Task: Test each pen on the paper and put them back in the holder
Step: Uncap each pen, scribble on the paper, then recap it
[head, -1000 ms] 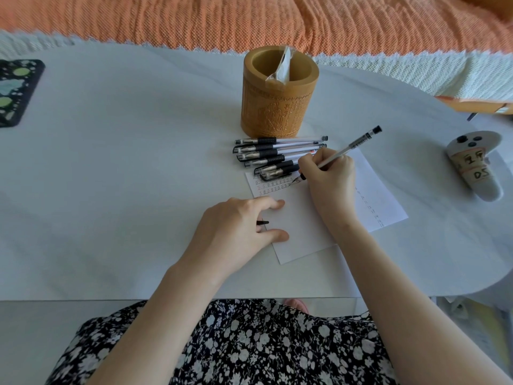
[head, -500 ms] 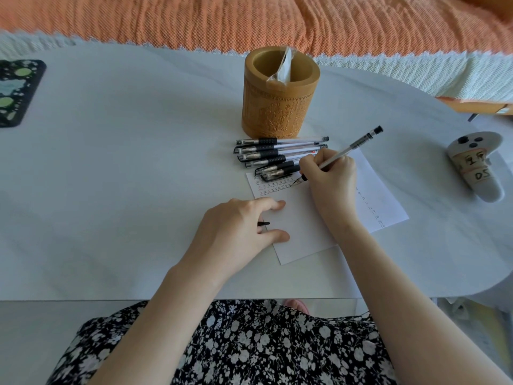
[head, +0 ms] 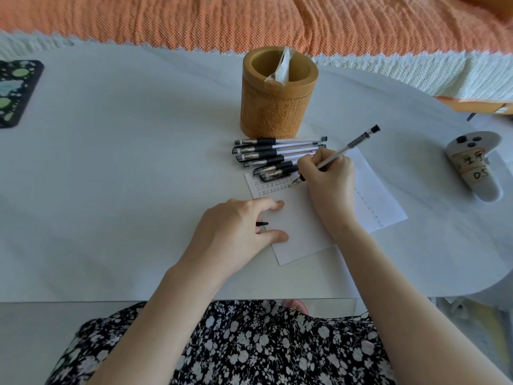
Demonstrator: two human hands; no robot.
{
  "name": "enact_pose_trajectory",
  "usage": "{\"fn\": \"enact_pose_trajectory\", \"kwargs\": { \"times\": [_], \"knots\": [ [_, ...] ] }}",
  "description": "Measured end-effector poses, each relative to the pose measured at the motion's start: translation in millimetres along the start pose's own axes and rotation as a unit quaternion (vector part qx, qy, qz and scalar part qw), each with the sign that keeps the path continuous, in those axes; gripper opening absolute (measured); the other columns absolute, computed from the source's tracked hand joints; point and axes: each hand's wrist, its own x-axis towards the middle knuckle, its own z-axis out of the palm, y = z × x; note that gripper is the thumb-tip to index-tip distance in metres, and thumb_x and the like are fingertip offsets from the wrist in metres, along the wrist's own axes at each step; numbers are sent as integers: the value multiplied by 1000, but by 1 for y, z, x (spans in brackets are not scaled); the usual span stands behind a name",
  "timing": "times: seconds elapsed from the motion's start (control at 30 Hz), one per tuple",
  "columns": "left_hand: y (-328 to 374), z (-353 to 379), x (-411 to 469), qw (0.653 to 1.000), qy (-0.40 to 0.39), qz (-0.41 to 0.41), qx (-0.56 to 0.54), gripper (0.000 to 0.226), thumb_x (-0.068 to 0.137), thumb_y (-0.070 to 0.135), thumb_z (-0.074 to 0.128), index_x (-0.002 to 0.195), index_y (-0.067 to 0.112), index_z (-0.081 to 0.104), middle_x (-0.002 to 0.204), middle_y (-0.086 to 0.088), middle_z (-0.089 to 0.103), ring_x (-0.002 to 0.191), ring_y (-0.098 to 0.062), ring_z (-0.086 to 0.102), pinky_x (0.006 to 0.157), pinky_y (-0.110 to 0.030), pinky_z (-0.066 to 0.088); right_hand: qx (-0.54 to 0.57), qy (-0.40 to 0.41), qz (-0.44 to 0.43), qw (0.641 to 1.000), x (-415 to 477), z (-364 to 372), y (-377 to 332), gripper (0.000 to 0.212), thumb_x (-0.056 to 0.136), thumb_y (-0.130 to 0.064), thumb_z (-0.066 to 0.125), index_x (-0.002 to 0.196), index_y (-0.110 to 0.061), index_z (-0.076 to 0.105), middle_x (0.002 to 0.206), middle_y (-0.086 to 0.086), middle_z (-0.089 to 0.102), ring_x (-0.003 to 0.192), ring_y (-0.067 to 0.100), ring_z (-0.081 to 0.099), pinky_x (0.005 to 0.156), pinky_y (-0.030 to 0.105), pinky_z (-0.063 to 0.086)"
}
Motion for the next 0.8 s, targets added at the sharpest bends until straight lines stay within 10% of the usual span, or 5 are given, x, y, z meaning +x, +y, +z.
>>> {"fn": "enact_pose_trajectory", "kwargs": {
  "times": [0.8],
  "knots": [
    [0,0,-1,1000,10,5,-7,50,72,59,66,119,49,52,73,14,54,83,1,63,70,-19,42,7,3,-9,1000,1,-1,-1,29,75,-3,53,59,4,31,58,12,27,57,13,21,50,29,16]
  ]
}}
